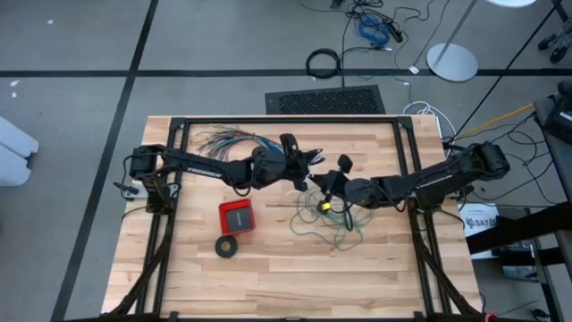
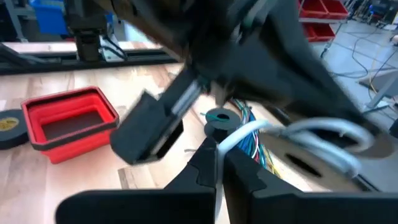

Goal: Coil cords
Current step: Coil the white wire onto the spool

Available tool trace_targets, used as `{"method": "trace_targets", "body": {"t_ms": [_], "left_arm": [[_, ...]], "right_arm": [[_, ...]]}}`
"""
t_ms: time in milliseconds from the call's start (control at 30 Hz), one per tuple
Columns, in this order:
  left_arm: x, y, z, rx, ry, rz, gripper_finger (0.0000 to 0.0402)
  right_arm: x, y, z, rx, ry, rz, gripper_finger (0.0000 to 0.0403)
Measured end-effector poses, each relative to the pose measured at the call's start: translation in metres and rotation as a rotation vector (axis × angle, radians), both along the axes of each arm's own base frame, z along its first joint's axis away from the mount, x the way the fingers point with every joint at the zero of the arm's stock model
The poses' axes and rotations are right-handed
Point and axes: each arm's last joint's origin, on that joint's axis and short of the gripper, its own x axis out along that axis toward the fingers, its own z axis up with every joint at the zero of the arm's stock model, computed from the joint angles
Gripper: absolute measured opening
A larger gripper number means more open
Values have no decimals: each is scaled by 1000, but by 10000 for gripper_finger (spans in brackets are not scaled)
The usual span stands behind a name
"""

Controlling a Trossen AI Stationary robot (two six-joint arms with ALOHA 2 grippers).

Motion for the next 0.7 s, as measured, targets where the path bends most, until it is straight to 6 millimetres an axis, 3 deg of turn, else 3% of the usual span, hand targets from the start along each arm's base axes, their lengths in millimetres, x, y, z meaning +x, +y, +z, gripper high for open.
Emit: {"method": "trace_targets", "body": {"t_ms": [367, 700], "left_arm": [[-1, 0, -2, -1, 25, 6, 0], [1, -12, -2, -14, 6, -51, 0]], "right_arm": [[-24, 0, 18, -29, 31, -49, 0], [-40, -22, 9, -6, 177, -180, 0]]}}
